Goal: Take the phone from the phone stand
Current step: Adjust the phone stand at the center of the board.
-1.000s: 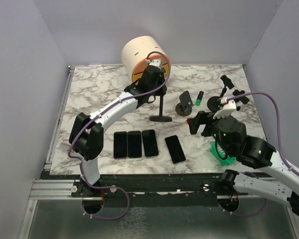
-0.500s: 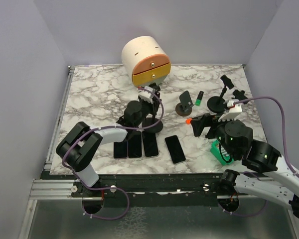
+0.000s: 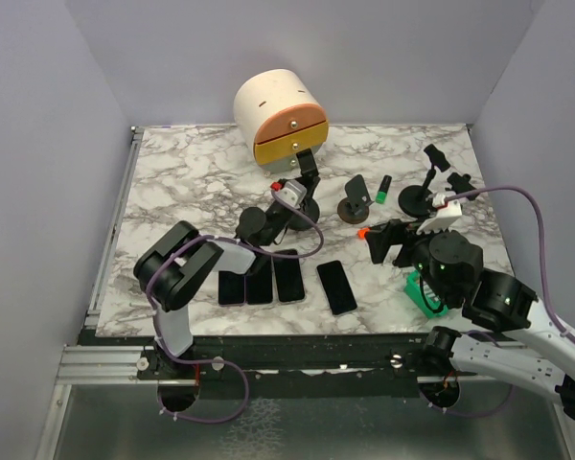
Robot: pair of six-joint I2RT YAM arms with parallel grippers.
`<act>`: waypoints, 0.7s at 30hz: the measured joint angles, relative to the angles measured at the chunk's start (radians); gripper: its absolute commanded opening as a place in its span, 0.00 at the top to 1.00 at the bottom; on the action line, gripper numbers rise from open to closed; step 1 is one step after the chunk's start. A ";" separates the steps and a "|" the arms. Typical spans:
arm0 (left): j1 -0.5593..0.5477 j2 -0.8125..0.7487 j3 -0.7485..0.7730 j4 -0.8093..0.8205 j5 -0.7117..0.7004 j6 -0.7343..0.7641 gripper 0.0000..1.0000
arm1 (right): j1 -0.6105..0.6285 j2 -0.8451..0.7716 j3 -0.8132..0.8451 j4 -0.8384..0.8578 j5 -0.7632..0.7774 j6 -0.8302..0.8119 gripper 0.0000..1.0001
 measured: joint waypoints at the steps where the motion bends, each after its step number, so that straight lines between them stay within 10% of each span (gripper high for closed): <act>1: 0.000 0.023 0.007 0.003 0.004 0.018 1.00 | 0.000 0.002 0.000 0.002 0.000 -0.001 0.07; 9: 0.000 0.191 0.059 0.010 0.015 0.068 1.00 | 0.000 0.019 0.000 0.007 -0.004 -0.009 0.07; 21: 0.001 0.197 -0.017 0.082 -0.023 0.049 0.15 | 0.000 0.022 0.000 0.011 -0.009 -0.010 0.06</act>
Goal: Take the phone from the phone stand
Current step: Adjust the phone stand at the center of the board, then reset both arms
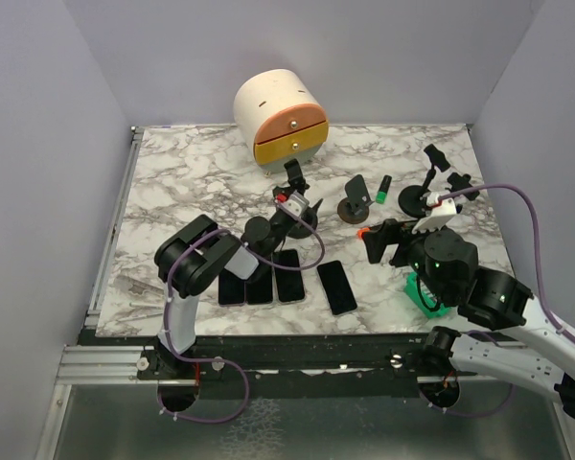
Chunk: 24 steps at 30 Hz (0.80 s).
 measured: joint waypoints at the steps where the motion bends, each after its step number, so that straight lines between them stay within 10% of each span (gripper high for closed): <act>1: 0.000 -0.006 -0.016 0.003 -0.010 0.000 0.03 | 0.000 0.001 0.000 0.002 -0.001 0.000 0.06; 16: -0.097 -0.536 -0.335 -0.114 -0.148 -0.101 0.01 | 0.000 -0.010 -0.023 0.018 -0.063 0.000 0.02; 24: -0.105 -1.114 -0.127 -1.086 -0.363 -0.516 0.01 | 0.000 -0.014 -0.009 0.029 -0.069 0.000 0.00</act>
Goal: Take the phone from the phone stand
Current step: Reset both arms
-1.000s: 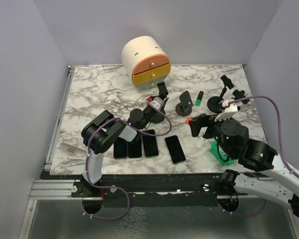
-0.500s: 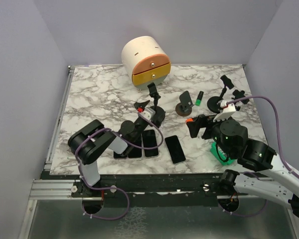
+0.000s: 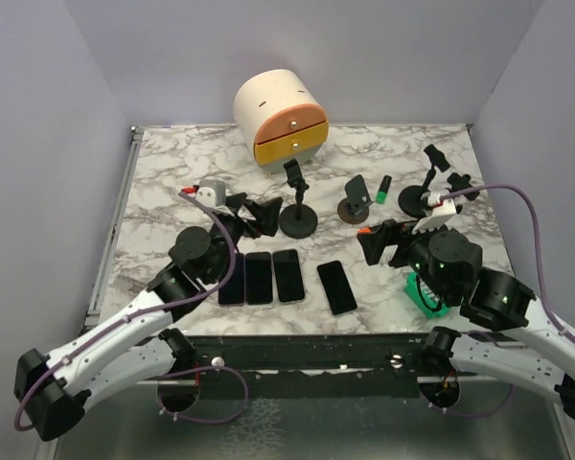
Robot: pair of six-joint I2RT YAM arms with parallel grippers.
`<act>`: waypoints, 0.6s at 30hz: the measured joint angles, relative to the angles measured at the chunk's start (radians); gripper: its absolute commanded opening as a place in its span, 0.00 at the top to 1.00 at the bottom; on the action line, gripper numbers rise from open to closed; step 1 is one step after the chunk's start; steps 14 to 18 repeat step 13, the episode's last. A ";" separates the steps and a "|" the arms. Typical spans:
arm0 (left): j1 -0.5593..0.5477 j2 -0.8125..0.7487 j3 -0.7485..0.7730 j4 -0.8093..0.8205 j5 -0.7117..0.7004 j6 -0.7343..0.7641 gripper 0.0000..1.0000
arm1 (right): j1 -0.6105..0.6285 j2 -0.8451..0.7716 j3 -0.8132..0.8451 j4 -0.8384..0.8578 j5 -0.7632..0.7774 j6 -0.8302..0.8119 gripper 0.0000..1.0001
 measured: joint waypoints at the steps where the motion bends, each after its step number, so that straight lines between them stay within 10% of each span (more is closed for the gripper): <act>1: 0.000 -0.041 0.014 -0.084 -0.023 -0.033 0.01 | 0.000 0.006 0.010 0.000 0.005 0.001 0.00; 9: 0.002 -0.247 0.041 -0.604 -0.224 -0.358 0.01 | 0.000 0.063 0.064 0.016 0.109 0.034 0.00; 18: 0.002 -0.229 0.054 -0.710 -0.256 -0.427 0.01 | 0.000 0.061 0.057 0.039 0.150 0.048 0.00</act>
